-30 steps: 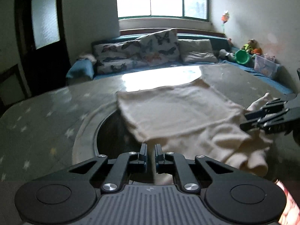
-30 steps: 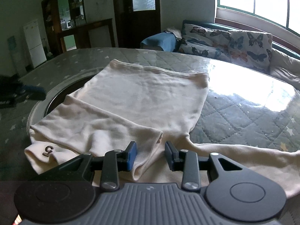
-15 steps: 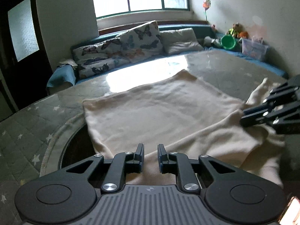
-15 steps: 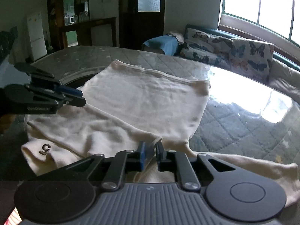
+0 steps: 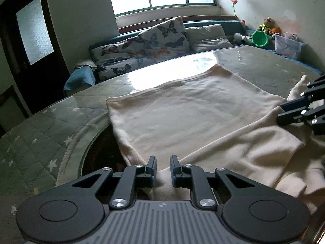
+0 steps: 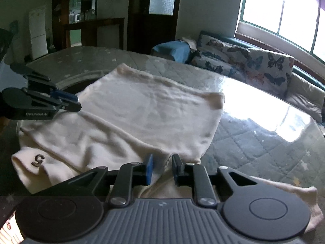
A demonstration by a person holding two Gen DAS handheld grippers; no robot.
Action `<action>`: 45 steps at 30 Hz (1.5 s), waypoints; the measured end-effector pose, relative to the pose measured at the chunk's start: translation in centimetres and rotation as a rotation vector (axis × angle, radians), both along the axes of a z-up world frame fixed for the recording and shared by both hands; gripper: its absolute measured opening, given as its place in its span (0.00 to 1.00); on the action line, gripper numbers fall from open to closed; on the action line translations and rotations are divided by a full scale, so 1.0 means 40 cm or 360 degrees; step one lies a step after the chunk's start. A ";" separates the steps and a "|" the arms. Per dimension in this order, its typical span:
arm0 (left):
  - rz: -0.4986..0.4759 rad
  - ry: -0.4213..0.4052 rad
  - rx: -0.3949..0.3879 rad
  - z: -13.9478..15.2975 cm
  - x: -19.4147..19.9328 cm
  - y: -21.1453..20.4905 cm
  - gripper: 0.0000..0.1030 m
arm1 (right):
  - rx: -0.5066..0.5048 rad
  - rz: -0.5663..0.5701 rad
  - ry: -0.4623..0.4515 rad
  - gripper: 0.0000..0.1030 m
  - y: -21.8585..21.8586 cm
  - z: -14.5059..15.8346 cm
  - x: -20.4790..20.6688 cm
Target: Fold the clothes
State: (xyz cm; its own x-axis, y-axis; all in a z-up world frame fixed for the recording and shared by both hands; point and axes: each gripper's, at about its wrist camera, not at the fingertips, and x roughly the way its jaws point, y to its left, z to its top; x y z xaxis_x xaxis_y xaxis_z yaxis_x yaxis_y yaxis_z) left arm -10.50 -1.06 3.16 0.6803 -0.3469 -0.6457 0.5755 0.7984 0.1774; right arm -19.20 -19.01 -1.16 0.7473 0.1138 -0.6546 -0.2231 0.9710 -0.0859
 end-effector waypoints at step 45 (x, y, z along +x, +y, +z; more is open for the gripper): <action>-0.0139 -0.0046 -0.0087 0.081 -0.077 -0.088 0.29 | 0.0181 -0.0828 -0.0058 0.42 -0.421 -0.030 -0.182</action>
